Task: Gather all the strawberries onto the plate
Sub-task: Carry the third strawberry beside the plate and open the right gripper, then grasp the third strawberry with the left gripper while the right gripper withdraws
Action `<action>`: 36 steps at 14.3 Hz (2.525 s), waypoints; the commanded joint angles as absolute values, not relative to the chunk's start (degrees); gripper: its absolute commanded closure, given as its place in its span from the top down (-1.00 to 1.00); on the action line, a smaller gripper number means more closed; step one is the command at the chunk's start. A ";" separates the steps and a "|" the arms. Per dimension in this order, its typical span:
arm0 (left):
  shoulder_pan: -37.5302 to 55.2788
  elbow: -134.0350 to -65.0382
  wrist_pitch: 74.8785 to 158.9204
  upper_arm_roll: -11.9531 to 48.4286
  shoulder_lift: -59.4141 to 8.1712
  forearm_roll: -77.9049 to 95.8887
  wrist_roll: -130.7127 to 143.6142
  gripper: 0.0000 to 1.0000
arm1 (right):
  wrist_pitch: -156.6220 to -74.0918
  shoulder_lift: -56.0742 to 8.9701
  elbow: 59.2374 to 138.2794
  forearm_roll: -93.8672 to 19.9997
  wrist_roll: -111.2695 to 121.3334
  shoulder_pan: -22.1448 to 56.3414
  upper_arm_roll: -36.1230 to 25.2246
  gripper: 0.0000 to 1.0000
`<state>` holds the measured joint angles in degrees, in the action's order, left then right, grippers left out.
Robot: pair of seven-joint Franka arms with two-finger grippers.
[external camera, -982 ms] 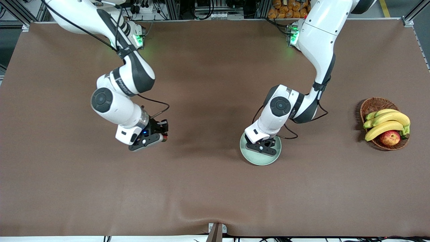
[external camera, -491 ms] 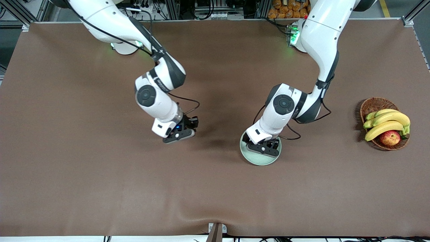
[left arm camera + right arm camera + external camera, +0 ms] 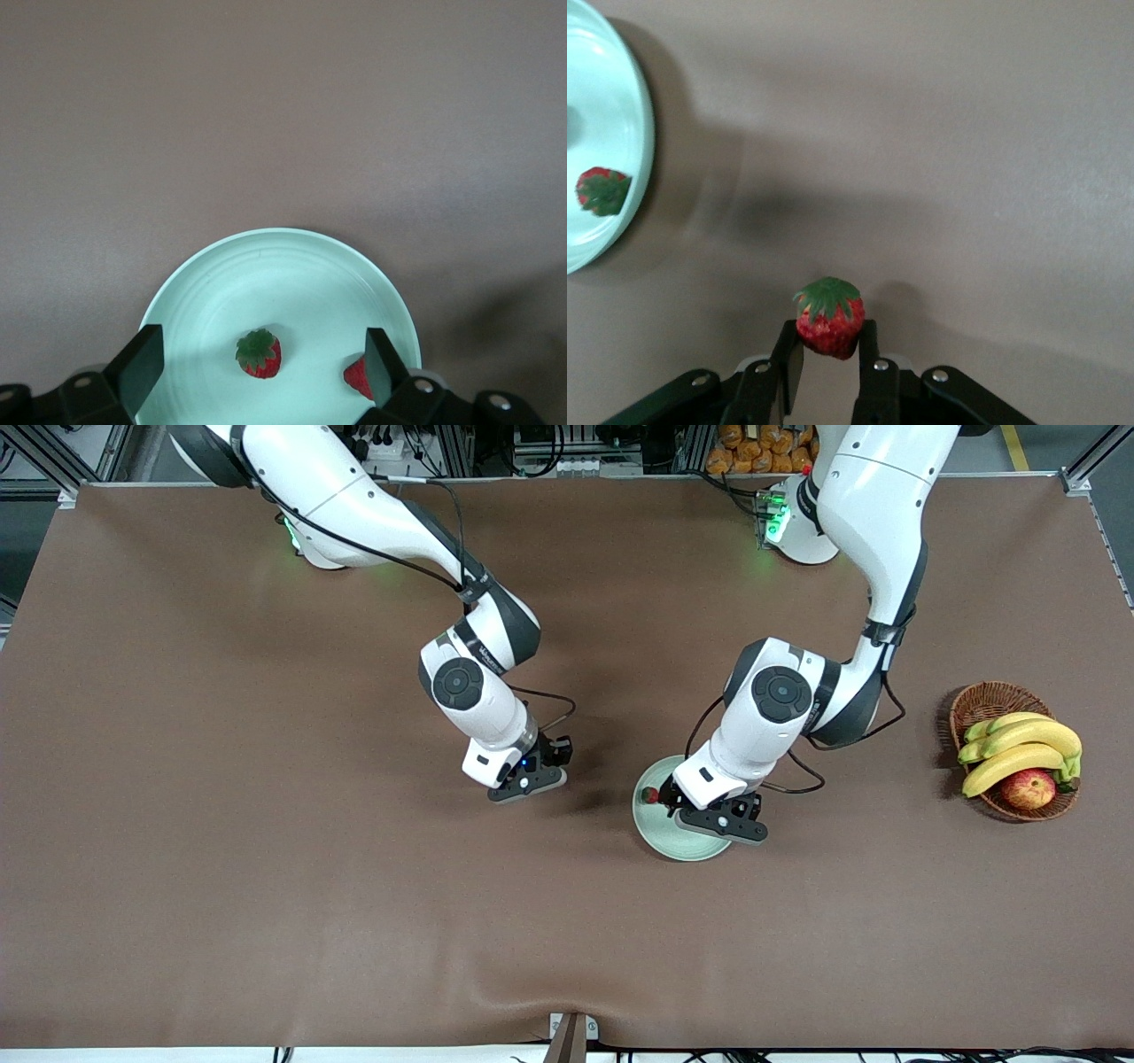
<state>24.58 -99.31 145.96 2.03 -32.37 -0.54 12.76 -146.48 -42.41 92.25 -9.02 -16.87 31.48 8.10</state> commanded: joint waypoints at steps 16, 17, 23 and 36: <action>26.71 -89.75 144.40 6.50 -36.55 4.66 20.91 1.00 | -126.85 -30.43 88.06 -7.56 -15.66 20.33 5.10 1.00; 27.59 -89.21 144.40 6.50 -37.52 4.83 21.70 1.00 | -124.22 -28.32 88.50 -7.04 -14.08 18.13 5.10 1.00; 32.25 -85.78 153.96 6.50 -44.20 4.83 24.17 1.00 | -110.24 -14.53 92.45 -2.72 -6.79 5.57 5.27 1.00; 39.02 -84.90 169.45 5.71 -52.55 -0.68 26.28 0.46 | -90.36 2.99 93.69 -3.34 -0.43 -0.53 -1.93 1.00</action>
<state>38.66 -86.54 168.46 6.40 -50.53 2.63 26.19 -90.73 0.95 91.56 -3.14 2.33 -0.49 -2.26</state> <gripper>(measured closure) 0.211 0.000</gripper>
